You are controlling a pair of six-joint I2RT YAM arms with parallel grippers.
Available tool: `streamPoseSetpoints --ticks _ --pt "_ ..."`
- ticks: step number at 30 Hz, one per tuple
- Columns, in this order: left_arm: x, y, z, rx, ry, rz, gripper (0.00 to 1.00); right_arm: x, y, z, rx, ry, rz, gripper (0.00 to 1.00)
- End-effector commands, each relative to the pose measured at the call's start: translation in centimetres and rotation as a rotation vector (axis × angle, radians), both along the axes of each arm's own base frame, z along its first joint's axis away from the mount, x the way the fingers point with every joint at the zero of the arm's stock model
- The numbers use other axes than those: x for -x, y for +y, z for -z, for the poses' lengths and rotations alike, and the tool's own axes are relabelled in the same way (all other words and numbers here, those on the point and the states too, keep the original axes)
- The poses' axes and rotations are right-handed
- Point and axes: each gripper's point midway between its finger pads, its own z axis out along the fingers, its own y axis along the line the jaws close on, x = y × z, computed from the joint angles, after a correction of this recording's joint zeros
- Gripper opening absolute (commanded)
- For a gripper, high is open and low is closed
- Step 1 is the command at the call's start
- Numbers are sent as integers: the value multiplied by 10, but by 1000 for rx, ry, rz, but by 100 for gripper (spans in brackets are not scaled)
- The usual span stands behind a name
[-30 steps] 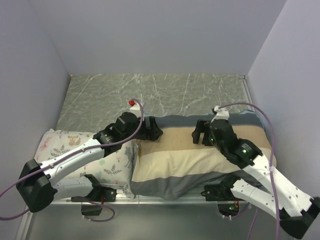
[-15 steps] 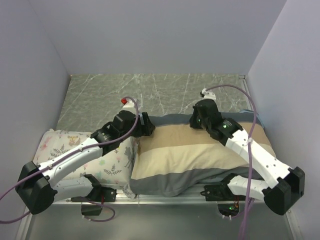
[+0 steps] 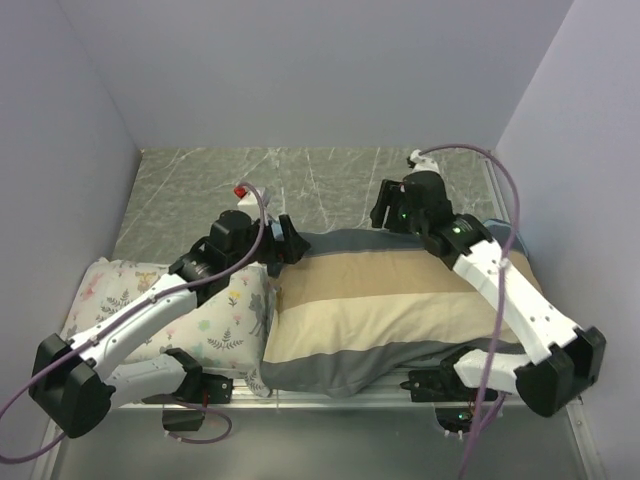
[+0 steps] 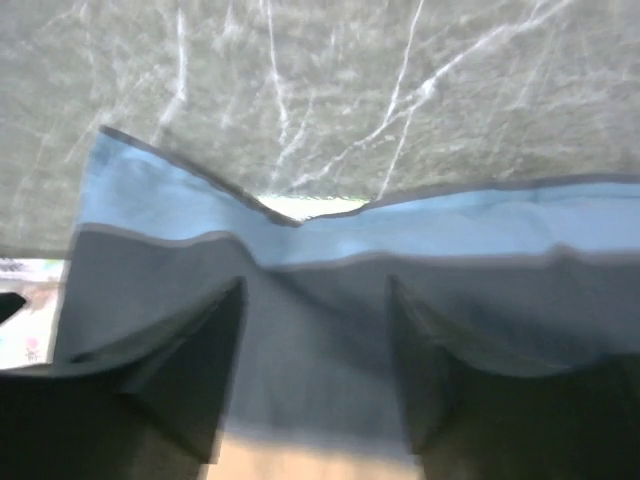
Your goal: Remove the pillowcase from the pillow
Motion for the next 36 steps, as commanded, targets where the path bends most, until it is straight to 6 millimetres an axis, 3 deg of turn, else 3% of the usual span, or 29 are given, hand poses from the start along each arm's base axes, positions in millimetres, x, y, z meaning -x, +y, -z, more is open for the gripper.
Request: streamPoseSetpoints --ticks 1,6,10,12,15,16,18,19,20,22,23,25,26,30,31,33,34,36 --pt "20 -16 -30 63 -81 145 99 22 -21 -36 -2 -94 21 74" --pt "39 -35 -6 28 -22 200 99 64 -36 -16 -15 -54 7 85" --pt "34 -41 17 9 35 173 99 97 -41 20 -4 51 -2 88" --pt "25 -41 18 1 31 133 96 106 -39 26 -11 63 -17 89" --pt "11 -42 22 -29 31 87 78 114 -36 39 5 105 -36 93" --pt "7 -45 28 -44 47 88 61 115 -34 45 7 116 -43 94" --pt "0 -50 24 -40 42 85 43 117 -25 57 12 151 -73 94" --pt "-4 -54 28 -45 52 84 27 114 -20 60 8 149 -85 93" --pt "-7 -57 25 -36 48 82 19 112 -17 73 23 178 -93 86" --pt "-11 -61 26 -23 57 74 4 102 -7 74 15 164 -112 67" --pt "-12 -64 26 -15 60 78 0 96 -4 81 30 186 -114 35" --pt "-14 -68 29 -10 72 80 1 78 7 69 14 154 -135 17" --pt "-16 -68 28 -11 72 77 1 69 12 73 23 174 -138 7" --pt "-30 -71 16 -16 57 58 0 27 34 45 -1 133 -172 0" --pt "-36 -71 14 -15 58 48 1 13 44 20 -33 89 -189 0" --pt "-54 -70 -6 23 35 20 0 -13 45 21 -40 112 -182 0" --pt "-66 -68 -16 42 22 6 1 -27 53 -1 -88 81 -204 0" --pt "-76 -67 -27 59 12 -1 7 -53 53 5 -115 112 -193 0"
